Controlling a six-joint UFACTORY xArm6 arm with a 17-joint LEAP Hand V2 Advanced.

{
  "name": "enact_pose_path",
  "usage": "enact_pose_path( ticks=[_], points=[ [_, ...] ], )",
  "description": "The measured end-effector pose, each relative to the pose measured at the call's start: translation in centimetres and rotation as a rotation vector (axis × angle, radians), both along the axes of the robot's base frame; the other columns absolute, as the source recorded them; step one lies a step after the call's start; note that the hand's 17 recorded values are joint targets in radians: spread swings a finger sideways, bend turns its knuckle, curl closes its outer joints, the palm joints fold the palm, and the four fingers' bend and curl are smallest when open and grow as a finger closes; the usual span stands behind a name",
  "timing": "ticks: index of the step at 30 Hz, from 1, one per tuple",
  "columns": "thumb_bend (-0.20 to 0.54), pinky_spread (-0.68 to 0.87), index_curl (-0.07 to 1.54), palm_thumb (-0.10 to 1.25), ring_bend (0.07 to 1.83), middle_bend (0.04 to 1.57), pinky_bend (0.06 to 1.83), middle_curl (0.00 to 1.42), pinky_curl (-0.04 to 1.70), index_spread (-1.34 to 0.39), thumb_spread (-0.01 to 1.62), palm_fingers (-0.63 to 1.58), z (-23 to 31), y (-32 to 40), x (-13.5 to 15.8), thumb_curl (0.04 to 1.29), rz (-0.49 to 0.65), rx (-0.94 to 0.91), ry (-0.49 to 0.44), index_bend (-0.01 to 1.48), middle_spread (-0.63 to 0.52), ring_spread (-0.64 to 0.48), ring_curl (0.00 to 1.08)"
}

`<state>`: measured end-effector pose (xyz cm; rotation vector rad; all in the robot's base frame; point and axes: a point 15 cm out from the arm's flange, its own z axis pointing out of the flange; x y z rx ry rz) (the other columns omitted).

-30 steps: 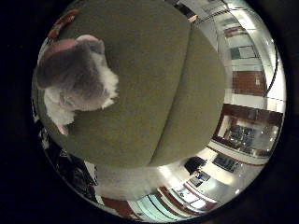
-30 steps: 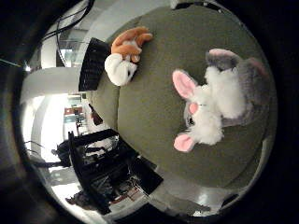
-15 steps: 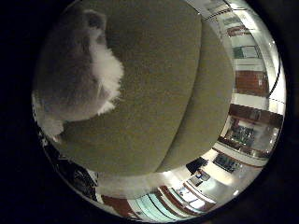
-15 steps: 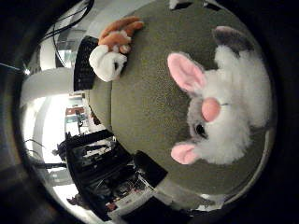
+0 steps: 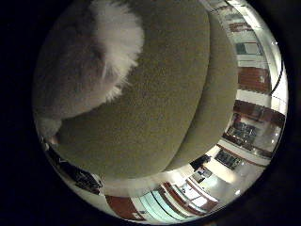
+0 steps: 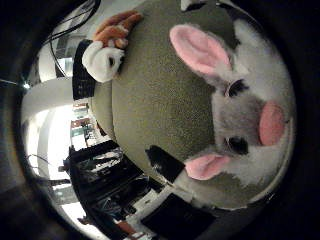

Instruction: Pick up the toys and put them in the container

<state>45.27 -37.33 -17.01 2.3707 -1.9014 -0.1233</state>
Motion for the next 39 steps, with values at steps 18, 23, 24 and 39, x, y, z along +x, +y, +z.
enact_pose_path(
  ticks=[18, 23, 24, 39],
  points=[
    [0.024, -0.22, 0.74, 0.79, 1.27, 1.22, 1.41, 0.70, 0.44, -0.27, 1.07, 1.27, 2.0, -4.2, -1.3, 0.37, -0.037, -0.058, -0.015, 1.04, -0.14, -0.22, 0.62],
    [0.043, -0.18, 0.78, 1.01, 1.36, 1.33, 1.51, 0.73, 0.53, -0.22, 1.03, 1.16, 6.3, -6.7, -0.5, 0.47, -0.051, -0.090, -0.054, 1.15, -0.12, -0.22, 0.69],
    [0.031, -0.18, 0.78, 1.03, 1.36, 1.34, 1.52, 0.73, 0.55, -0.22, 1.01, 1.15, 7.8, -7.3, -0.1, 0.50, -0.054, -0.101, -0.067, 1.16, -0.12, -0.22, 0.70],
    [-0.014, -0.18, 0.77, 1.05, 1.34, 1.37, 1.48, 0.72, 0.68, -0.19, 0.96, 1.13, 29.5, -2.5, 3.5, 0.67, -0.040, -0.145, -0.191, 1.21, -0.11, -0.22, 0.77]
  ],
)
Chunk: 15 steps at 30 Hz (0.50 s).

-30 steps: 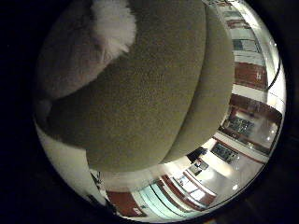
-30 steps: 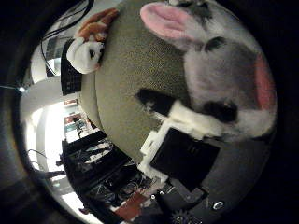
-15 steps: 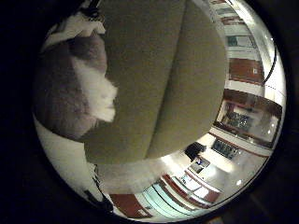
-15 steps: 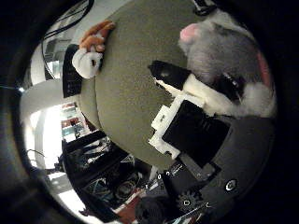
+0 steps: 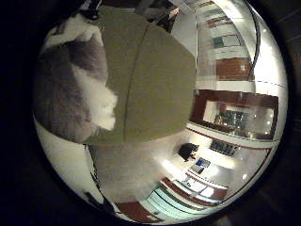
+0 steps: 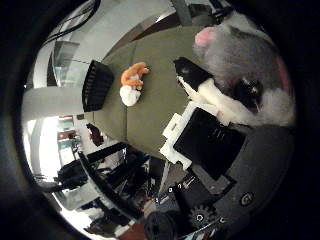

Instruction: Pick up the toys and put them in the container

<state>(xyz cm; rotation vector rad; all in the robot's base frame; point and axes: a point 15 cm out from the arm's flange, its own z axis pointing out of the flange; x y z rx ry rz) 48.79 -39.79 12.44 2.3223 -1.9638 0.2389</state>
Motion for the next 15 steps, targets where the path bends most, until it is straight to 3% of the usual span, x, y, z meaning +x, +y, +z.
enact_pose_path(
  ticks=[7, 15],
  points=[
    [-0.014, -0.18, 0.77, 1.03, 1.33, 1.38, 1.45, 0.71, 0.73, -0.19, 0.95, 1.13, 10.0, 11.1, 2.2, 0.72, 0.098, 0.039, -0.087, 1.21, -0.11, -0.23, 0.79],
    [-0.015, -0.18, 0.77, 1.02, 1.32, 1.38, 1.43, 0.71, 0.76, -0.19, 0.93, 1.13, 17.8, 28.0, 1.4, 0.74, 0.288, 0.121, -0.164, 1.21, -0.11, -0.23, 0.81]
  ],
)
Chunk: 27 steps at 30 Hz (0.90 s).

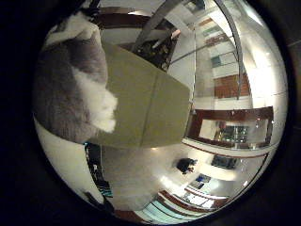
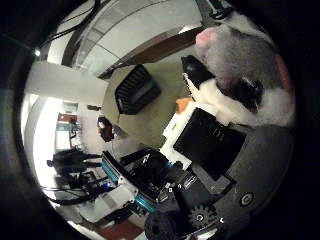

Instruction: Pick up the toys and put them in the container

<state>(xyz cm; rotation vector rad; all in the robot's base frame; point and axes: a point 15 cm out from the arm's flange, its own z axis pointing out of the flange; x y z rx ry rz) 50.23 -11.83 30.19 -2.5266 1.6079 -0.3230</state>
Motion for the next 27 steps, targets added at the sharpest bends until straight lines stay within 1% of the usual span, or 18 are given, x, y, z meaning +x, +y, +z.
enact_pose_path(
  ticks=[8, 14, 17, 22, 27],
  points=[
    [-0.015, -0.19, 0.77, 1.02, 1.31, 1.38, 1.41, 0.71, 0.79, -0.19, 0.92, 1.13, 1.3, 17.6, -2.6, 0.76, 0.180, 0.063, 0.011, 1.21, -0.11, -0.23, 0.82],
    [-0.015, -0.19, 0.77, 1.03, 1.31, 1.38, 1.40, 0.71, 0.81, -0.19, 0.92, 1.13, 0.7, 27.4, -5.1, 0.77, 0.273, 0.090, 0.036, 1.21, -0.11, -0.23, 0.82],
    [-0.017, -0.19, 0.77, 1.02, 1.31, 1.38, 1.40, 0.71, 0.83, -0.19, 0.92, 1.13, -0.7, 31.3, -6.1, 0.77, 0.306, 0.097, 0.057, 1.21, -0.11, -0.23, 0.82],
    [-0.015, -0.20, 0.77, 1.03, 1.31, 1.38, 1.39, 0.71, 0.84, -0.19, 0.91, 1.13, -3.5, 35.8, -5.6, 0.78, 0.352, 0.104, 0.043, 1.21, -0.11, -0.23, 0.83],
    [-0.016, -0.20, 0.77, 1.03, 1.30, 1.38, 1.39, 0.71, 0.85, -0.19, 0.90, 1.13, -7.0, 38.3, -3.9, 0.79, 0.375, 0.106, 0.019, 1.21, -0.11, -0.23, 0.83]
  ],
)
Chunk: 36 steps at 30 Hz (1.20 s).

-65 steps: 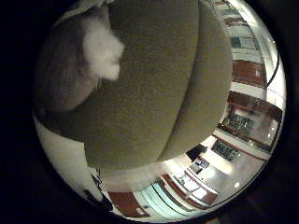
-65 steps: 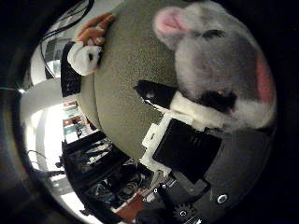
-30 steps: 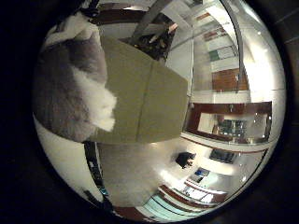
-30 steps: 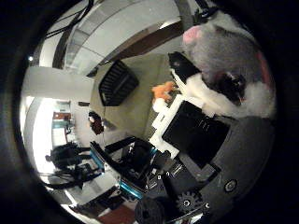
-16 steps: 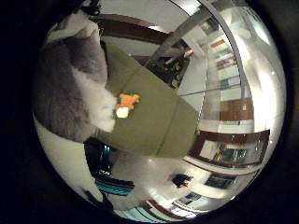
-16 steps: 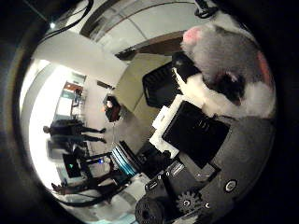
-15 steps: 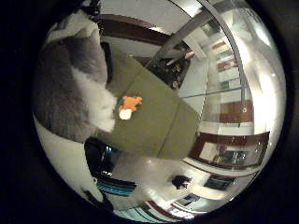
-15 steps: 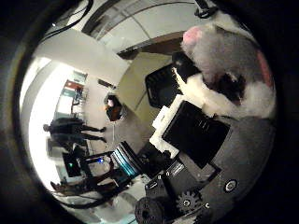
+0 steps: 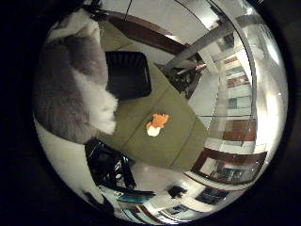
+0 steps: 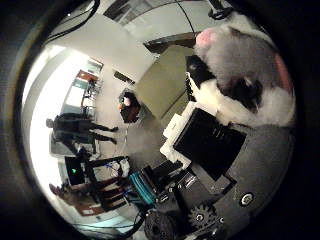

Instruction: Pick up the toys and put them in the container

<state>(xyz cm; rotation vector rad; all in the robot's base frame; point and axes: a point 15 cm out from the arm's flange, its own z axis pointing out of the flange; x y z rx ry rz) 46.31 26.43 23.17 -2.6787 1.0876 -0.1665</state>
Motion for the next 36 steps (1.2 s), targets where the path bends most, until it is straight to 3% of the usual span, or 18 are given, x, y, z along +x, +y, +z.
enact_pose_path(
  ticks=[18, 30, 32, 36],
  points=[
    [-0.015, -0.20, 0.77, 1.08, 1.30, 1.38, 1.37, 0.71, 0.88, -0.19, 0.79, 1.14, -6.4, 5.4, 6.8, 0.84, 0.025, 0.005, -0.023, 1.21, -0.11, -0.23, 0.83],
    [-0.023, -0.19, 0.78, 1.08, 1.30, 1.39, 1.34, 0.72, 0.87, -0.19, 0.59, 1.11, -8.3, 5.9, 9.5, 0.90, 0.007, 0.009, -0.028, 1.20, -0.11, -0.23, 0.83],
    [-0.034, -0.20, 0.77, 1.06, 1.29, 1.37, 1.32, 0.71, 0.86, -0.20, 0.52, 1.09, -8.2, 5.8, 9.9, 0.90, 0.003, 0.013, -0.036, 1.16, -0.11, -0.23, 0.82],
    [-0.070, -0.17, 0.76, 0.84, 1.26, 1.26, 1.29, 0.69, 0.84, -0.21, 0.53, 0.96, -7.8, 3.8, 11.1, 0.85, -0.014, 0.012, -0.051, 0.99, -0.09, -0.20, 0.78]
  ],
)
